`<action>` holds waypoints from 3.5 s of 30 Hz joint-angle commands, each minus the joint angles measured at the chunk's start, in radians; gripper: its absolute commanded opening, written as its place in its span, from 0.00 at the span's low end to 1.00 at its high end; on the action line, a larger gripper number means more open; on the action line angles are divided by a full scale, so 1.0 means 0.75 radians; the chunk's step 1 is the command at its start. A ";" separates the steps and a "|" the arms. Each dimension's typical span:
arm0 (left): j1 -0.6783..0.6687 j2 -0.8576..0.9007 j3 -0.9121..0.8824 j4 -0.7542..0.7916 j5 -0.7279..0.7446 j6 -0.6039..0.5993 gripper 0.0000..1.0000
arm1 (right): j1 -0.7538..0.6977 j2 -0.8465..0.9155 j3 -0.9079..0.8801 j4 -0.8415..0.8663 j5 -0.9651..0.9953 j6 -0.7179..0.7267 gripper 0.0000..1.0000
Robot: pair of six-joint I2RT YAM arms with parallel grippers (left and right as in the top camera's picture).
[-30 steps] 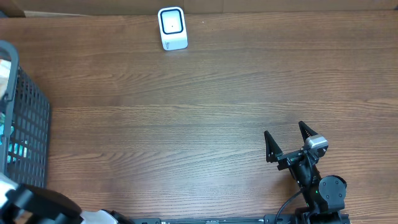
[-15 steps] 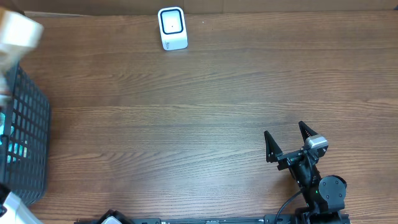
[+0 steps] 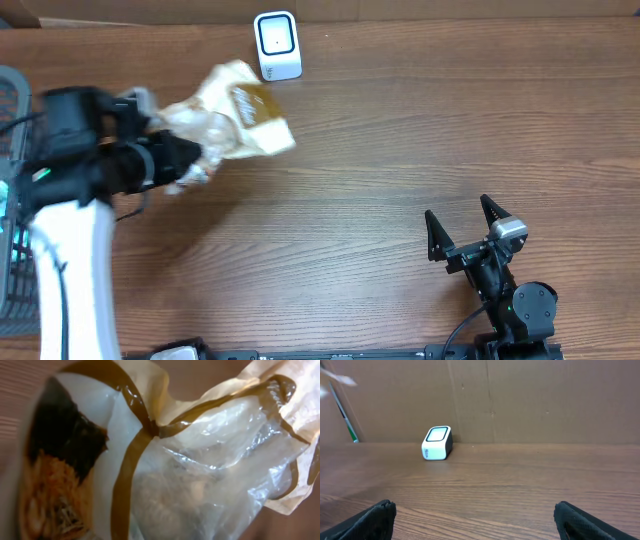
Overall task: Scan the item barcode
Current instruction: 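Place the bread bag on the table in front of the scanner, then reach the left gripper back into the basket toward the Kleenex pack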
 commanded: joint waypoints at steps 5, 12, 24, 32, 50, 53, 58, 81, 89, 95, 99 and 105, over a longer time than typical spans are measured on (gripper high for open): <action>-0.264 0.306 -0.080 0.104 -0.016 0.098 0.04 | -0.006 -0.011 -0.014 0.004 0.012 0.004 1.00; -0.378 0.565 -0.080 0.097 -0.174 0.098 0.04 | -0.006 -0.011 -0.014 0.004 0.012 0.004 1.00; -0.375 0.674 -0.010 0.072 -0.181 0.093 0.64 | -0.006 -0.011 -0.014 0.004 0.012 0.004 1.00; -0.306 0.632 0.475 -0.221 -0.187 0.094 0.60 | -0.006 -0.011 -0.014 0.004 0.012 0.004 1.00; 0.702 0.449 1.417 -0.741 -0.606 -0.249 0.66 | -0.006 -0.011 -0.014 0.004 0.012 0.004 1.00; 0.897 0.479 1.364 -0.730 -0.606 -0.361 0.66 | -0.006 -0.011 -0.014 0.004 0.012 0.004 1.00; 1.044 0.557 1.182 -0.643 -0.596 -0.428 0.67 | -0.006 -0.011 -0.014 0.004 0.012 0.004 1.00; 1.065 0.753 0.114 0.282 -0.739 -0.430 0.81 | -0.006 -0.011 -0.014 0.004 0.012 0.004 1.00; 1.048 0.753 -0.011 0.483 -0.734 -0.391 0.79 | -0.006 -0.011 -0.014 0.004 0.012 0.004 1.00; 1.046 0.756 -0.030 0.504 -0.731 -0.391 0.72 | -0.006 -0.011 -0.014 0.004 0.012 0.004 1.00; 1.046 0.777 -0.068 0.549 -0.734 -0.391 0.72 | -0.006 -0.011 -0.014 0.004 0.012 0.004 1.00; 1.046 0.807 -0.070 0.551 -0.725 -0.391 0.21 | -0.006 -0.011 -0.014 0.004 0.012 0.004 1.00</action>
